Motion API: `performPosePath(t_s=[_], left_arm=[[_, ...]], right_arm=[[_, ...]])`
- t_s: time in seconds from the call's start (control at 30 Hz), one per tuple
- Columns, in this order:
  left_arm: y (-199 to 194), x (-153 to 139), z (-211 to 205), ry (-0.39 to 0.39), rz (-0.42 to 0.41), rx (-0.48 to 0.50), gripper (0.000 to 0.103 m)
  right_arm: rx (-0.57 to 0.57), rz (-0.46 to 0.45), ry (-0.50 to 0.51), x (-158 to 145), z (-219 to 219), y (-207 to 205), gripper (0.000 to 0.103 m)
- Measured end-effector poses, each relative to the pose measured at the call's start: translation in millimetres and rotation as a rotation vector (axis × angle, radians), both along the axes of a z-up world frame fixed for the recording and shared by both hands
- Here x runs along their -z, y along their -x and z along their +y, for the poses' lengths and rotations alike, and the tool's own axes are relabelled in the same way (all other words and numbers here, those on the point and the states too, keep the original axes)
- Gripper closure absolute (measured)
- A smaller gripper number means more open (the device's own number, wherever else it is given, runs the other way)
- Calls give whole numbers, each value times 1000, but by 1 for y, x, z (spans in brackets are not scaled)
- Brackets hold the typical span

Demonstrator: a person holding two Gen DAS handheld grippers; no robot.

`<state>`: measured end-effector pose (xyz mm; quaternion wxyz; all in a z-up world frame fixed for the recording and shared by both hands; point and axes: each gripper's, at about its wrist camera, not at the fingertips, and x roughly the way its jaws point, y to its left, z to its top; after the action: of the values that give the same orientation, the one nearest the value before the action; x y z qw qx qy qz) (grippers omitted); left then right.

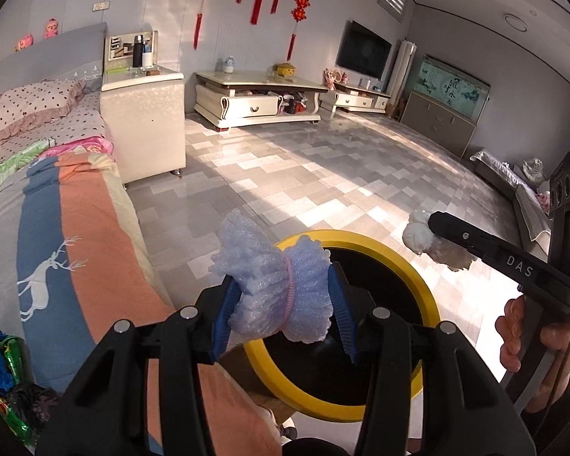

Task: Collect trash
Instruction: 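Carry both items over the yellow bin and open both tools to drop them, then grasp the lavender pom-pom with the left tool while the right tool grasps the black bag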

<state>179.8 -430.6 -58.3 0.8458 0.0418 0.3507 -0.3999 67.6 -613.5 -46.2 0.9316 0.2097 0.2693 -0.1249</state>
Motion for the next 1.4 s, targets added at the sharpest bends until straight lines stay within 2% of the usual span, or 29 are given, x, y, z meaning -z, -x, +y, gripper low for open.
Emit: performPosePath(t_s=[0.2,0.4,0.57,0.63,0.77,1.07,1.2,1.4], left_arm=[[-5,27,-31,-2,71,38,56],[-7,35,-35,3,84,54,45],[-11,30,-24,29,99,41,32],[-12,28,-20,29,88,26,22],[-14,23,-10,32,86,2,15],[-24,0,51,-17,-36,-133,9],[-32,-6,95,-34,-66,-203,9],[-41,-10,166,-56,-93,-317,9]], right_arm=[[42,59,-47,32,-25,-5,83],[46,59,-52,36,-28,-1,81],[78,58,-22,28,-25,3,70],[104,58,6,25,-24,5,57],[126,63,13,23,-22,10,55],[62,48,29,12,10,12,46],[-4,35,50,3,37,6,42],[-122,12,84,-12,86,-9,41]])
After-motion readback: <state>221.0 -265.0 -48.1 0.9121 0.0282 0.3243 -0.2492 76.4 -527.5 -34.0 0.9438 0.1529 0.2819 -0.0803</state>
